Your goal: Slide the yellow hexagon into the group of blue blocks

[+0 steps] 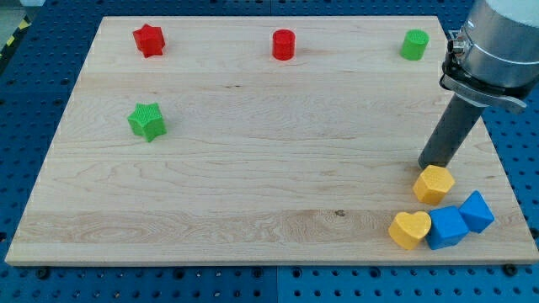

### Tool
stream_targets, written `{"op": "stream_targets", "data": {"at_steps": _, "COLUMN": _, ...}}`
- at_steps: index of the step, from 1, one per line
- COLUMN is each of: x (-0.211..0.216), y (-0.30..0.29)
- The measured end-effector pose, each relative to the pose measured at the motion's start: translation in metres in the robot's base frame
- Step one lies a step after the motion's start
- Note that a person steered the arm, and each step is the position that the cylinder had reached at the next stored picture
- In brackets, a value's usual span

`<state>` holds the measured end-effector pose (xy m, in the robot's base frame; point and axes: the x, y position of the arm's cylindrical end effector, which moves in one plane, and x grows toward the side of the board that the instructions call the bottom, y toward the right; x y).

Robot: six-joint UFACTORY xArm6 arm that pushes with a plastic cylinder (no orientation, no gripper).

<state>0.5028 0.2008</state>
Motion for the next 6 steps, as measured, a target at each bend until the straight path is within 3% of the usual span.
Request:
{"op": "stream_targets", "data": {"at_steps": 1, "x": -0.026, "y": -0.026}}
{"op": "stream_targets", "data": {"at_steps": 2, "x": -0.023, "y": -0.042}}
{"op": "stream_targets", "data": {"at_steps": 5, "x": 0.032, "y": 0.006}}
{"op": "stream_targets", "data": {"at_steps": 6, "x": 0.031, "y": 0.004}}
